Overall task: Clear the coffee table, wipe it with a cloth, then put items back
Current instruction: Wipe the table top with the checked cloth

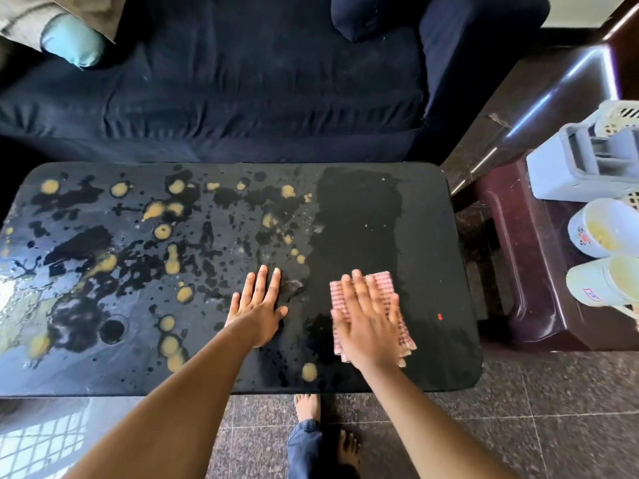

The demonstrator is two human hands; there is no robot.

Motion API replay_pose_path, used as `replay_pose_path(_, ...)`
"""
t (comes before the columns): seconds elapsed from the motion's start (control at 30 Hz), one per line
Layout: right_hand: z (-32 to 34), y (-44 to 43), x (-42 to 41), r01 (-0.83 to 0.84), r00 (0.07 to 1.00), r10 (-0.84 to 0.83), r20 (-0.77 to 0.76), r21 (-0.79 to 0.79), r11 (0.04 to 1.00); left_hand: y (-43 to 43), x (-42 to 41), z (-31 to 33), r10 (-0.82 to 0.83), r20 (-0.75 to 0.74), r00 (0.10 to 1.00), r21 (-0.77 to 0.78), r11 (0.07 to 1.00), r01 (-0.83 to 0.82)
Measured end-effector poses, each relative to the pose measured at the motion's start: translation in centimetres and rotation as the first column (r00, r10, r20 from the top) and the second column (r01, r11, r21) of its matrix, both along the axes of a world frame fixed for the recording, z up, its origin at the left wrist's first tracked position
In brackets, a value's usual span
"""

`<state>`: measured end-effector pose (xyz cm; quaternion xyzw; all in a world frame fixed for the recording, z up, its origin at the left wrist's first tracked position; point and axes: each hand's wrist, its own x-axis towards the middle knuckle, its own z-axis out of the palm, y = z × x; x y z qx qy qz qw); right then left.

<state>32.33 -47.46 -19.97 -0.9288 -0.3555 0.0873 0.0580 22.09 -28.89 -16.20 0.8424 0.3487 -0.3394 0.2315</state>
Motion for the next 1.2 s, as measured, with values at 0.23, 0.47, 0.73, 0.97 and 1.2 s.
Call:
replay_pose_path(0.23,0.5,2.2,-4.4,-0.010,0.999,0.011,-0.051,0.022,1.000,-0.2,0.0,-0.2,0.010,0.015,1.000,0.016,1.000,-0.010)
replay_pose_path(0.47,0.6,-2.1,-3.0,-0.079,0.996,0.079,-0.029,-0.014,0.997,-0.1,0.0,-0.1,0.008,0.021,1.000,0.012,1.000,-0.009)
replay_pose_path(0.73,1.0,0.8,-8.4,-0.075,0.991,0.075,-0.111,0.004,0.997,-0.2,-0.1,-0.2,0.007,0.016,1.000,0.028,1.000,-0.007)
replay_pose_path(0.97,1.0,-5.1,-4.5,-0.090,0.995,0.089,-0.037,-0.032,0.995,0.0,0.1,-0.1,0.003,-0.016,1.000,0.021,1.000,-0.003)
replay_pose_path(1.2,1.1,-1.5,-7.7,-0.009,0.994,0.007,-0.105,-0.020,1.000,0.0,0.0,-0.3,-0.002,-0.014,1.000,0.026,1.000,0.002)
